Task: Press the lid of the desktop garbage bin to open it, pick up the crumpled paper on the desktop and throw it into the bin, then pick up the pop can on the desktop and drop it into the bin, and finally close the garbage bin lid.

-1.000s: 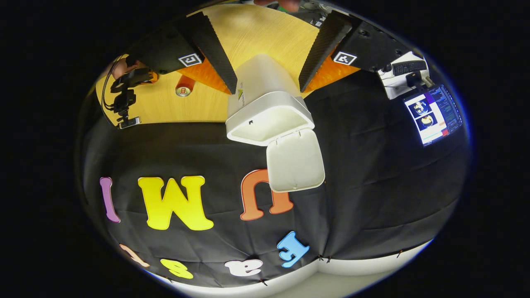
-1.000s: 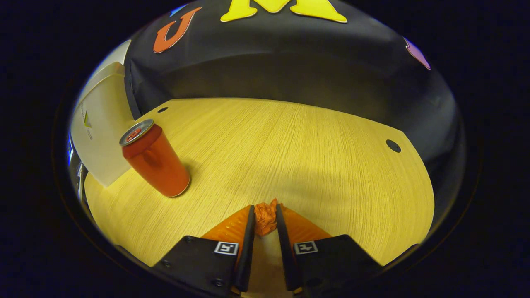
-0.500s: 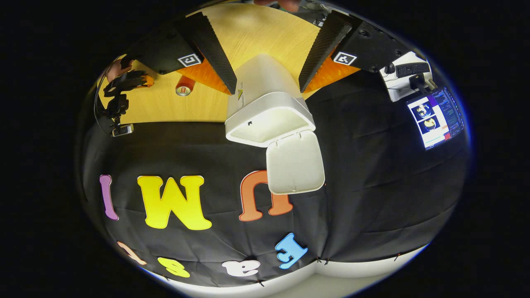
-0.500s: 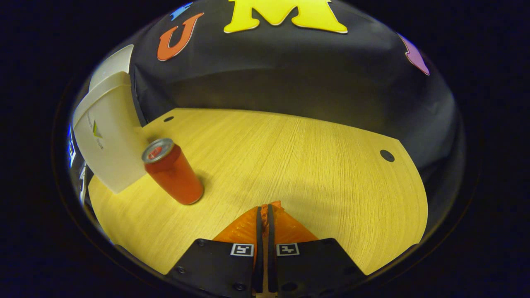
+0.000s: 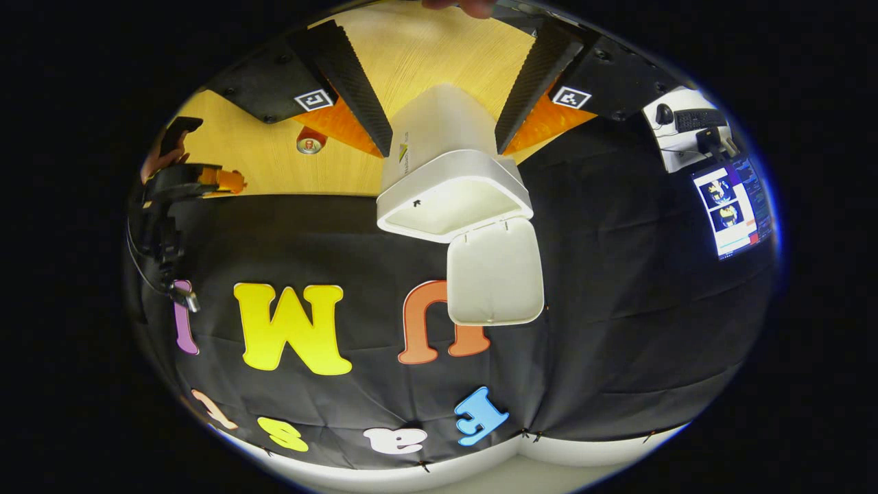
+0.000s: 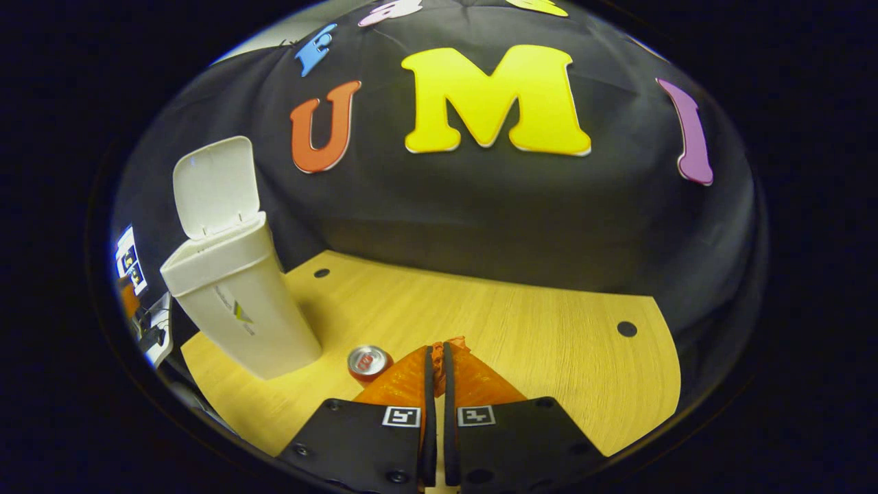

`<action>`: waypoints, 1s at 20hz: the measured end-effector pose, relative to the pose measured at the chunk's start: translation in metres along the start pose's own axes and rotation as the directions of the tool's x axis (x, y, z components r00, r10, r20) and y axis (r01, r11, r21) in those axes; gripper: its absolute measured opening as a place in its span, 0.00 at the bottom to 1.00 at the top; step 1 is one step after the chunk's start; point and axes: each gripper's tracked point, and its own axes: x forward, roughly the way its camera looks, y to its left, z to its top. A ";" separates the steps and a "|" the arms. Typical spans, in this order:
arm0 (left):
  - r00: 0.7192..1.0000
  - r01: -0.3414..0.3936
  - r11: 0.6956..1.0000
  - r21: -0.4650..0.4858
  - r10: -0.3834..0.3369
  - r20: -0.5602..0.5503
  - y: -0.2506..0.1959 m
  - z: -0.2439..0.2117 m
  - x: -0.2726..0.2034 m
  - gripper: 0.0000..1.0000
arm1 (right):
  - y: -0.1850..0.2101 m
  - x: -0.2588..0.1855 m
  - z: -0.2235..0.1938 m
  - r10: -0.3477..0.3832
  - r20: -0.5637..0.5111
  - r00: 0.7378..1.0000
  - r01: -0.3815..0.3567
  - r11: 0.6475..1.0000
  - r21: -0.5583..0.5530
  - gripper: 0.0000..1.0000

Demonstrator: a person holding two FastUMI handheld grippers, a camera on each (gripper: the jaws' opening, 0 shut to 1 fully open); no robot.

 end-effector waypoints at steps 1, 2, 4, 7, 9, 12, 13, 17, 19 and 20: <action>1.000 -0.005 1.000 -0.007 0.005 0.000 0.006 -0.002 0.000 1.00 | 0.012 -0.004 0.016 0.017 0.024 1.000 -0.017 1.000 -0.014 0.05; 1.000 -0.009 1.000 -0.015 0.009 -0.001 0.011 -0.004 0.001 1.00 | 0.026 -0.006 0.034 0.041 0.063 0.997 -0.040 0.999 -0.020 0.05; 1.000 -0.022 0.999 -0.025 0.021 -0.005 0.021 -0.008 0.001 1.00 | 0.053 -0.011 0.060 0.080 0.100 0.992 -0.076 0.996 -0.038 0.05; 0.999 -0.048 0.998 -0.035 0.047 -0.004 0.040 -0.011 -0.002 0.99 | 0.102 -0.013 0.093 0.154 0.135 0.979 -0.147 0.987 -0.062 0.05; 0.997 -0.073 0.996 -0.042 0.073 -0.001 0.057 -0.011 -0.005 0.99 | 0.133 -0.003 0.109 0.196 0.149 0.969 -0.186 0.979 -0.080 0.05; 0.994 -0.108 0.993 -0.055 0.108 -0.004 0.080 -0.011 -0.012 0.99 | 0.180 0.004 0.118 0.260 0.149 0.954 -0.245 0.963 -0.112 0.05; 0.992 -0.124 0.991 -0.057 0.124 0.002 0.089 -0.009 -0.015 0.99 | 0.196 0.006 0.120 0.282 0.146 0.948 -0.265 0.956 -0.127 0.05; 0.984 -0.177 0.982 -0.072 0.178 0.005 0.116 -0.011 -0.028 0.99 | 0.251 0.015 0.126 0.356 0.141 0.924 -0.333 0.929 -0.164 0.05; 0.979 -0.206 0.975 -0.080 0.206 -0.004 0.130 -0.016 -0.033 0.99 | 0.275 0.021 0.126 0.386 0.128 0.914 -0.360 0.914 -0.188 0.05; 0.975 -0.221 0.972 -0.086 0.221 -0.007 0.136 -0.017 -0.036 0.99 | 0.286 0.023 0.122 0.400 0.118 0.909 -0.373 0.906 -0.202 0.05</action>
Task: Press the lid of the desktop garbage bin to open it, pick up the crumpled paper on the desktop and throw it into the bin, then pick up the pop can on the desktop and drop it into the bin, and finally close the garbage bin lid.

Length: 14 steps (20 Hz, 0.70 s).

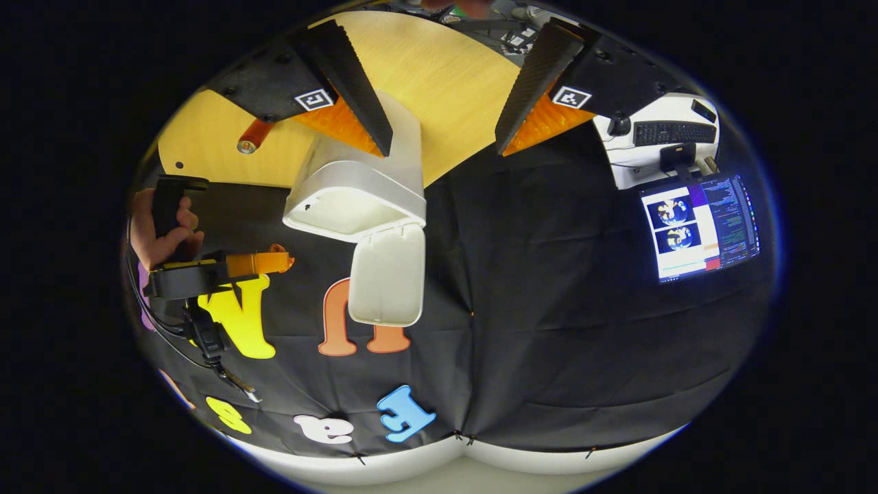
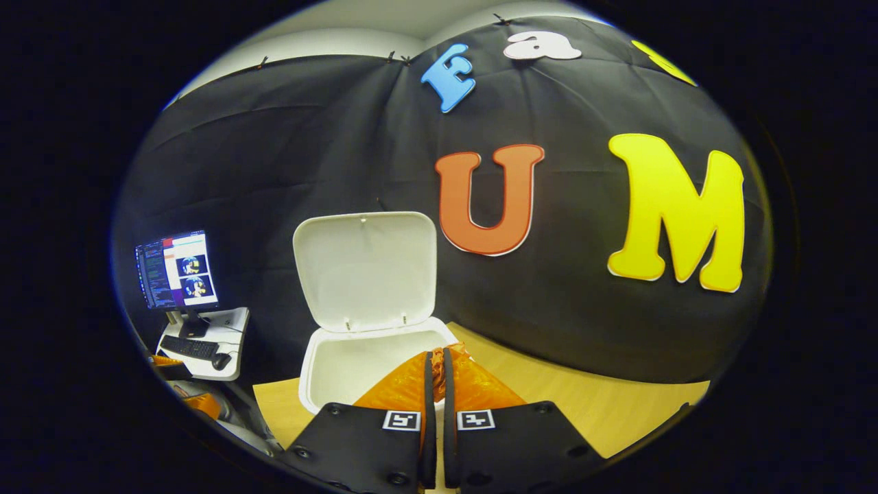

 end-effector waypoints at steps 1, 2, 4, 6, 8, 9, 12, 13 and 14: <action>1.000 -0.012 1.000 -0.006 0.012 -0.004 0.005 -0.001 -0.001 0.99 | 0.009 0.007 -0.002 0.017 -0.009 1.000 -0.017 1.000 -0.010 0.05; 1.000 -0.021 1.000 -0.011 0.021 -0.010 0.010 -0.003 -0.002 0.99 | 0.017 0.012 -0.007 0.029 -0.022 0.999 -0.030 0.999 -0.015 0.05; 0.999 -0.036 0.999 -0.009 0.036 -0.013 0.018 -0.004 -0.003 0.99 | 0.027 0.022 -0.013 0.041 -0.043 0.998 -0.042 0.999 -0.026 0.05; 0.999 -0.049 0.999 -0.001 0.049 -0.011 0.026 -0.005 -0.005 0.99 | 0.034 0.032 -0.016 0.047 -0.050 0.998 -0.049 0.998 -0.042 0.07; 0.998 -0.057 0.998 -0.001 0.057 -0.013 0.032 -0.007 -0.005 0.99 | 0.038 0.037 -0.018 0.049 -0.055 0.997 -0.052 0.998 -0.045 0.12; 0.998 -0.059 0.998 -0.004 0.059 -0.013 0.033 -0.008 -0.004 0.99 | 0.039 0.039 -0.018 0.049 -0.060 0.997 -0.052 0.998 -0.046 0.16; 0.998 -0.058 0.998 -0.001 0.058 -0.007 0.035 -0.008 -0.004 0.99 | 0.041 0.043 -0.023 0.050 -0.072 0.996 -0.054 0.997 -0.054 0.25; 0.998 -0.056 0.998 0.001 0.056 -0.005 0.035 -0.008 -0.004 0.99 | 0.041 0.045 -0.024 0.049 -0.075 0.996 -0.054 0.997 -0.057 0.25; 0.999 -0.052 0.999 0.001 0.052 -0.004 0.034 -0.008 -0.003 0.99 | 0.042 0.045 -0.025 0.049 -0.078 0.996 -0.053 0.997 -0.057 0.28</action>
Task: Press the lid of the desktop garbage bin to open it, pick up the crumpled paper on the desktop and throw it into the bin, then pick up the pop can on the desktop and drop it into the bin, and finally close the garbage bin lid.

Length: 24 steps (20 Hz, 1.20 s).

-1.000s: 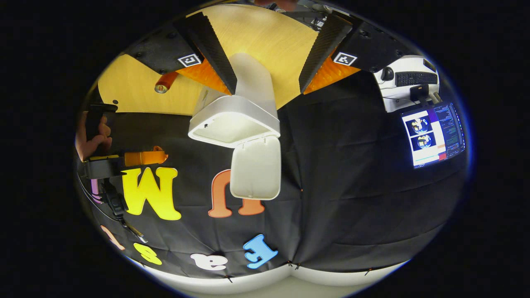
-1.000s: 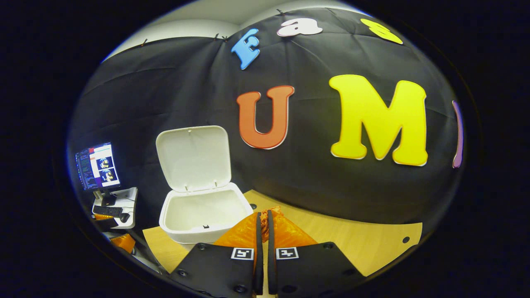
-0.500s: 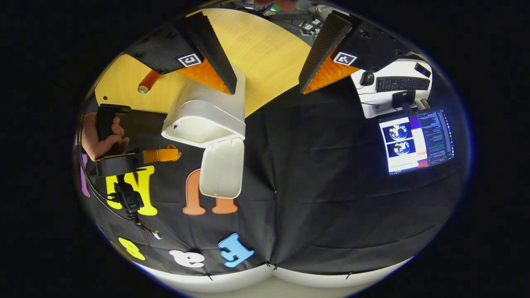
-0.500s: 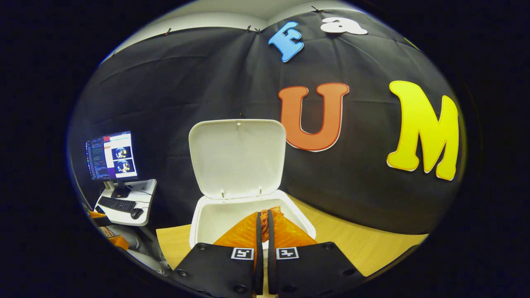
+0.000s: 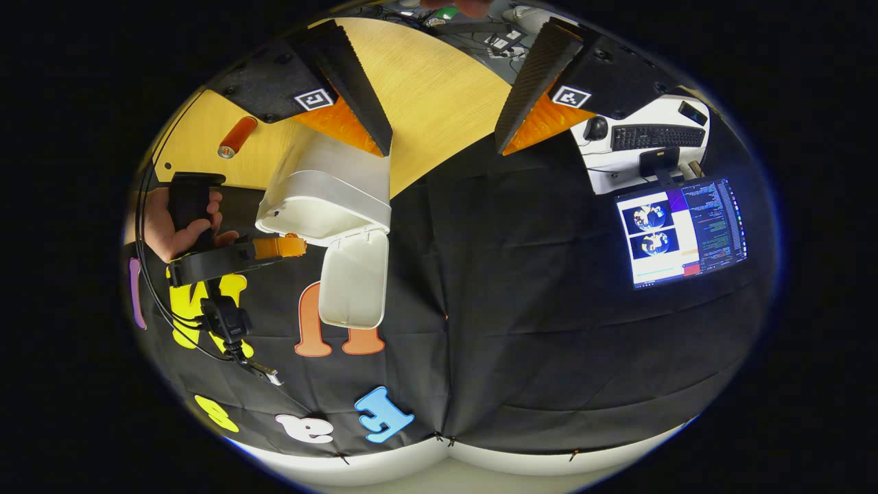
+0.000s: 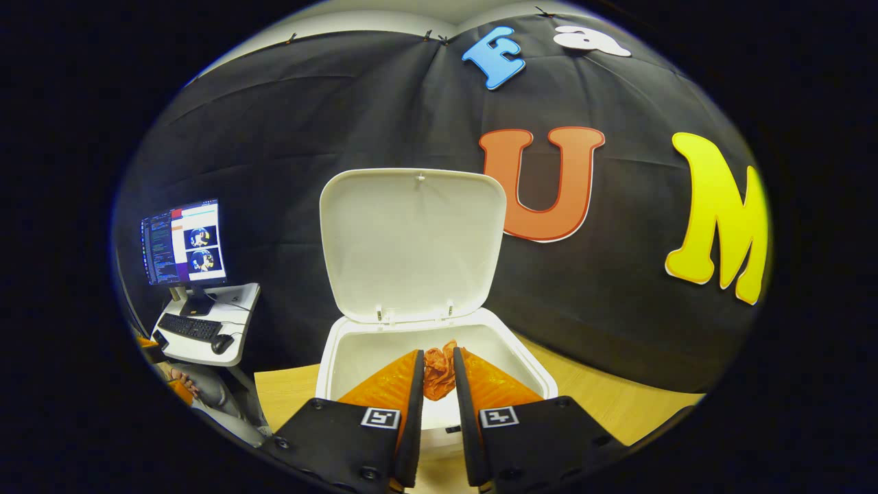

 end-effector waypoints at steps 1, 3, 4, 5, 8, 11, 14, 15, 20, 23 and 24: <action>1.000 0.003 1.000 0.000 -0.003 0.001 -0.001 0.000 0.000 0.99 | -0.001 -0.001 0.000 0.000 -0.001 1.000 0.000 1.000 0.001 0.34; 1.000 0.012 1.000 0.001 -0.012 0.004 -0.002 0.000 0.001 0.99 | 0.000 -0.001 -0.001 0.005 0.000 1.000 -0.005 1.000 0.002 0.50; 1.000 0.020 1.000 0.000 -0.020 0.006 -0.005 -0.001 0.002 0.99 | -0.002 -0.002 0.000 0.001 0.005 1.000 -0.001 1.000 -0.002 0.56; 0.999 0.031 1.000 0.001 -0.031 0.009 -0.007 0.000 0.002 0.99 | -0.004 -0.005 0.002 -0.002 0.012 1.000 0.002 1.000 -0.003 0.61; 0.995 0.094 0.996 -0.010 -0.094 0.034 -0.027 0.003 0.005 0.99 | -0.008 -0.023 0.011 -0.013 0.052 0.999 0.013 1.000 0.013 0.61; 0.980 0.189 0.982 0.005 -0.189 0.060 -0.057 0.008 0.004 0.99 | -0.019 -0.055 0.027 -0.045 0.119 0.992 0.040 0.998 0.042 0.78; 0.957 0.278 0.960 0.039 -0.280 0.069 -0.092 0.009 0.004 0.99 | -0.037 -0.091 0.037 -0.097 0.180 0.979 0.083 0.993 0.085 0.82; 0.946 0.315 0.948 0.043 -0.317 0.069 -0.105 0.008 0.004 0.99 | -0.048 -0.103 0.038 -0.127 0.191 0.973 0.110 0.989 0.102 0.82; 0.872 0.481 0.872 0.089 -0.486 0.055 -0.175 0.002 -0.001 0.99 | -0.118 -0.166 0.020 -0.291 0.208 0.934 0.265 0.953 0.145 0.83; 0.812 0.575 0.810 0.117 -0.582 0.042 -0.215 -0.004 -0.011 0.99 | -0.155 -0.202 -0.002 -0.374 0.182 0.909 0.349 0.924 0.154 0.83; 0.794 0.599 0.790 0.130 -0.607 0.038 -0.228 -0.007 -0.013 0.99 | -0.166 -0.214 -0.011 -0.406 0.170 0.898 0.381 0.910 0.162 0.83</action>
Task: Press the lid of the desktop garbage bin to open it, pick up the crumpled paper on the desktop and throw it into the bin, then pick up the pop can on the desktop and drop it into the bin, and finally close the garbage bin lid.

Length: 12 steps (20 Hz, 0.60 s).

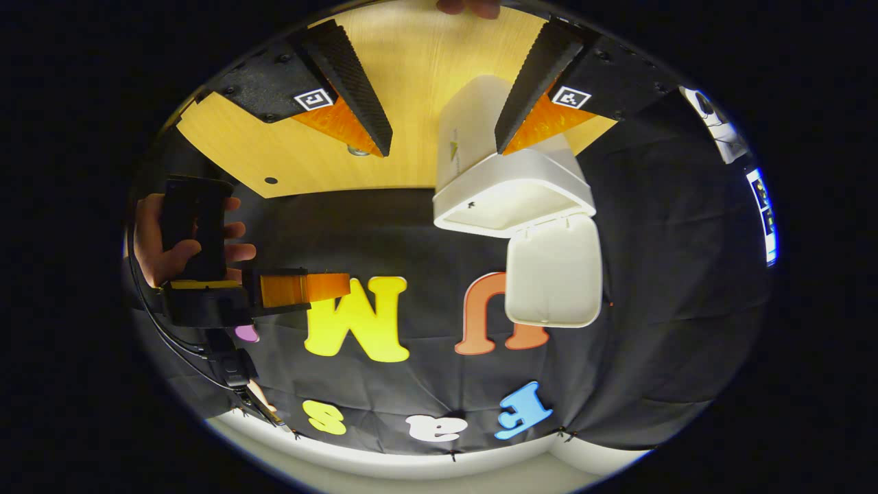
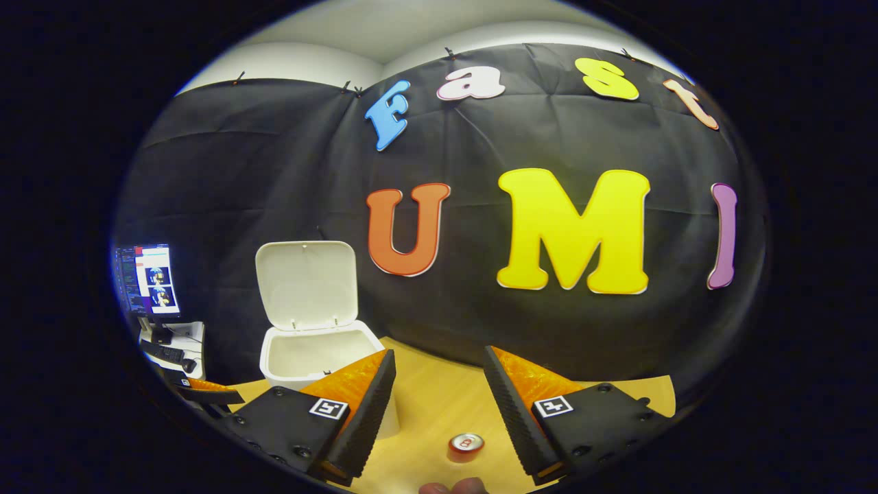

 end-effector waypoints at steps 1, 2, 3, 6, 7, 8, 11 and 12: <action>1.000 0.029 1.000 0.009 -0.029 -0.002 -0.012 0.000 0.006 0.99 | -0.016 -0.007 -0.005 -0.037 -0.007 0.999 0.037 0.999 0.001 0.83; 0.998 0.057 0.998 0.015 -0.056 -0.008 -0.024 -0.003 0.013 0.99 | -0.032 -0.015 -0.012 -0.070 -0.018 0.997 0.070 0.998 -0.001 0.83; 0.996 0.087 0.996 0.015 -0.087 -0.019 -0.035 -0.009 0.018 0.99 | -0.046 -0.024 -0.019 -0.096 -0.030 0.995 0.096 0.995 -0.003 0.83; 0.990 0.143 0.989 0.026 -0.142 -0.024 -0.061 -0.017 0.029 0.99 | -0.084 -0.058 -0.044 -0.177 -0.069 0.982 0.177 0.984 -0.002 0.83; 0.987 0.156 0.987 0.033 -0.155 -0.031 -0.069 -0.021 0.036 0.99 | -0.095 -0.069 -0.052 -0.200 -0.084 0.976 0.201 0.980 0.001 0.83; 0.986 0.167 0.985 0.039 -0.165 -0.037 -0.076 -0.027 0.043 0.99 | -0.107 -0.080 -0.060 -0.223 -0.099 0.970 0.225 0.974 0.001 0.83; 0.980 0.190 0.981 0.042 -0.186 -0.072 -0.092 -0.049 0.065 1.00 | -0.126 -0.108 -0.092 -0.246 -0.167 0.955 0.250 0.968 0.000 0.83; 0.978 0.193 0.980 0.044 -0.189 -0.089 -0.096 -0.059 0.075 1.00 | -0.133 -0.116 -0.100 -0.258 -0.186 0.948 0.260 0.965 -0.016 0.83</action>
